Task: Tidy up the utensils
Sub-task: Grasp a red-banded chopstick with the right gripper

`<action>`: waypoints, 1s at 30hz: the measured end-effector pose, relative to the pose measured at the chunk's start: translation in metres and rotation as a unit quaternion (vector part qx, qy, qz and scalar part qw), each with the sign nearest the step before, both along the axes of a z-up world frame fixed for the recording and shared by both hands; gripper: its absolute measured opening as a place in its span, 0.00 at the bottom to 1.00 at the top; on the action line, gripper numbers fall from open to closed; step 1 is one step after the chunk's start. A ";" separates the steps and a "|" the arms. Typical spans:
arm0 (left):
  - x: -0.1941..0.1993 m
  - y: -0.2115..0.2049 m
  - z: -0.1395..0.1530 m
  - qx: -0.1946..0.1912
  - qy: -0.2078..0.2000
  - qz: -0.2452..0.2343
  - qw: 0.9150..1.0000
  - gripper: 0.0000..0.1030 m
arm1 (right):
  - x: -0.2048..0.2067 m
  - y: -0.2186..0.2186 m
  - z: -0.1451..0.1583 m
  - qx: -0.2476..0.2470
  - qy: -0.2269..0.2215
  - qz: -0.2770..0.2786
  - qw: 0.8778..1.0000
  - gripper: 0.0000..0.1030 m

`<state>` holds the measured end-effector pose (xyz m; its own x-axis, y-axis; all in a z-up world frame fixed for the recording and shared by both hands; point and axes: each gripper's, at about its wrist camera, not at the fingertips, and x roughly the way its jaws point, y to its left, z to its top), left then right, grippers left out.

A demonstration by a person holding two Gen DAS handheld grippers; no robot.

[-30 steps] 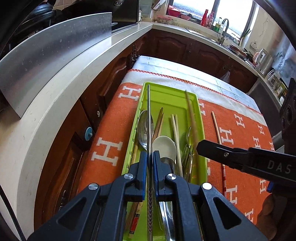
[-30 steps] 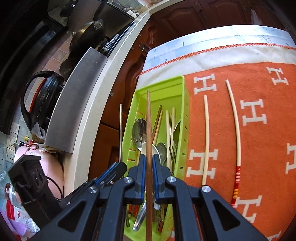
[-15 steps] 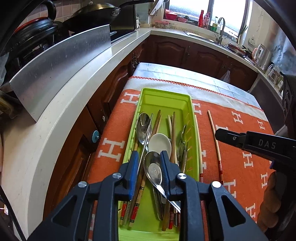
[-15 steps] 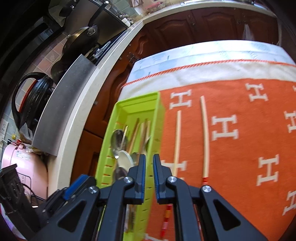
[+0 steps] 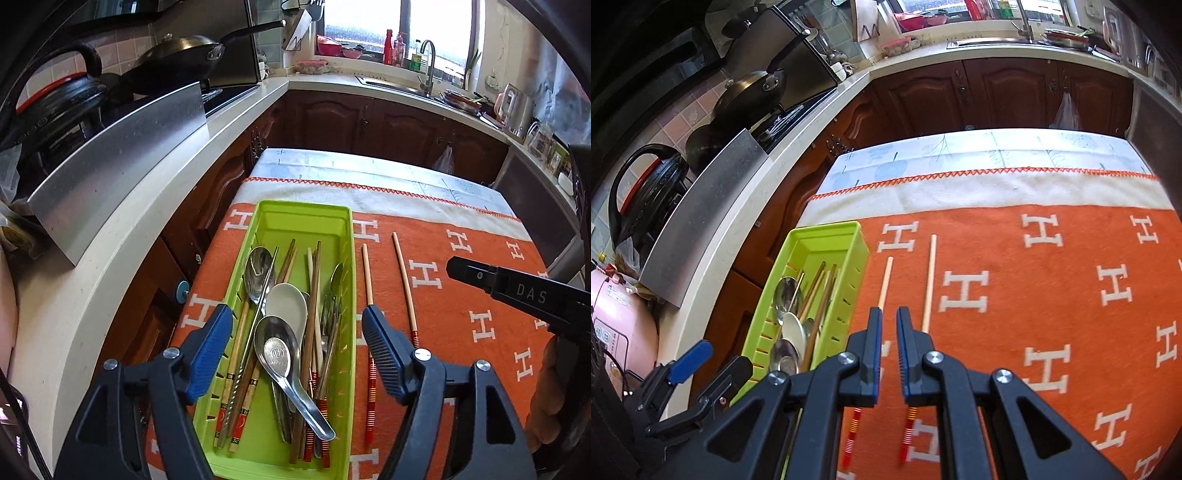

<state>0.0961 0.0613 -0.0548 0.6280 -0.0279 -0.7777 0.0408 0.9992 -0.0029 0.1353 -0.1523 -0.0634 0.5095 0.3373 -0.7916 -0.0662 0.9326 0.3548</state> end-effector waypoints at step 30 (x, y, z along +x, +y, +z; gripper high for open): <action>-0.003 0.008 -0.037 -0.012 0.034 0.017 0.999 0.84 | 0.002 0.007 -0.062 -0.040 0.069 0.053 0.995 0.15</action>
<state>0.0930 0.0692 -0.0922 0.5752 -0.0263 -0.8176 0.0051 0.9996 -0.0286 0.1373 -0.1452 -0.1254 0.3583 0.3169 -0.8782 -0.1207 0.9485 0.2930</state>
